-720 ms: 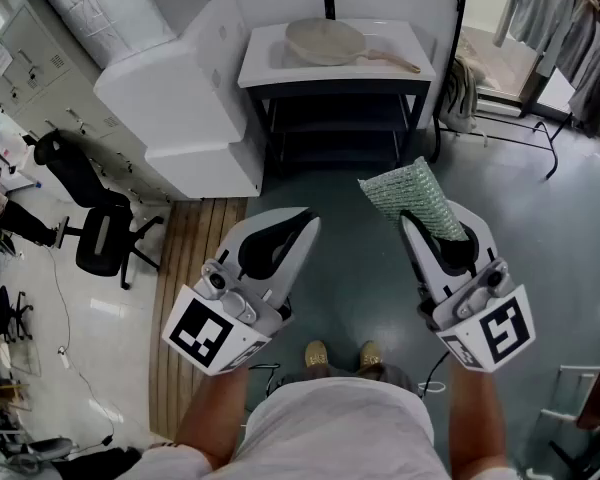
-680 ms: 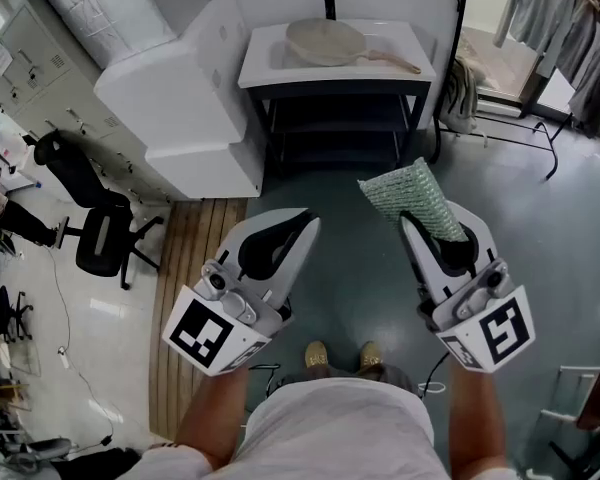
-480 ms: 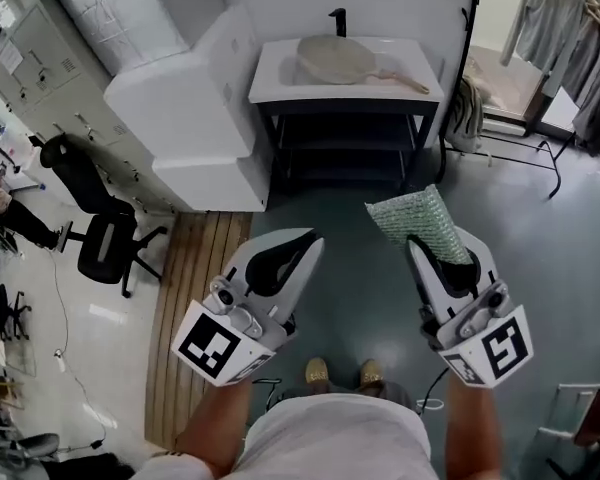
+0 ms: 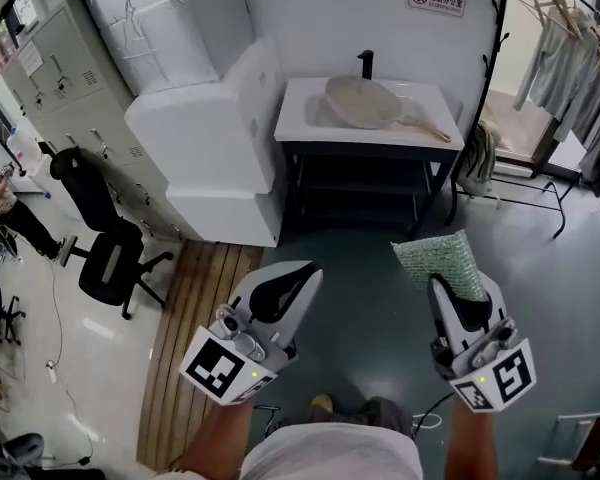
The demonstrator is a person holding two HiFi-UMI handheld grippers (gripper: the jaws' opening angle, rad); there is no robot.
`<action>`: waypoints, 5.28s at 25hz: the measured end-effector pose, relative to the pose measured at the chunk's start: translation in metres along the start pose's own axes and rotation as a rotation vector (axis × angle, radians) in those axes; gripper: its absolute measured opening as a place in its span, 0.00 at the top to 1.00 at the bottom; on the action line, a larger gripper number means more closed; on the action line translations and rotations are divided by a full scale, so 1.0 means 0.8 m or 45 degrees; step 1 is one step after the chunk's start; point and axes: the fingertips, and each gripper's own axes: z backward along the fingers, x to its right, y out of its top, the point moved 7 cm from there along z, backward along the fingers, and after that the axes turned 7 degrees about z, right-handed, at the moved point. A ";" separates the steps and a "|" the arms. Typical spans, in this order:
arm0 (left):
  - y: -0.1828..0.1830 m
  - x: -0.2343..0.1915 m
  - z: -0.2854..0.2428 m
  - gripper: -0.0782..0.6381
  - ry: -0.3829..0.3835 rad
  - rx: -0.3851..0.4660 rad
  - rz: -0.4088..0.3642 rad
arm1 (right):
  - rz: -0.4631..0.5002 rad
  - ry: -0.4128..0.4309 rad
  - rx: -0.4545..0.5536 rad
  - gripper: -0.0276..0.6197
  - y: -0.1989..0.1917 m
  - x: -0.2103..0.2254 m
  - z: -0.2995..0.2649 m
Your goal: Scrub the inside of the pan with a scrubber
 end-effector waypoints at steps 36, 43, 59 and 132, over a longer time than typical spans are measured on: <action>-0.095 -0.265 -0.297 0.87 0.282 -0.173 -0.057 | -0.015 0.146 -0.004 0.83 -0.158 0.356 -0.247; -0.116 -0.292 -0.335 0.87 0.311 -0.251 -0.050 | -0.036 0.149 -0.014 0.83 -0.185 0.394 -0.264; -0.165 -0.439 -0.411 0.87 0.367 -0.339 -0.016 | 0.038 0.131 -0.093 0.83 -0.237 0.437 -0.357; -0.396 -0.736 -0.593 0.68 0.388 -1.120 0.482 | 0.538 0.637 -1.007 0.83 -0.562 0.492 -0.779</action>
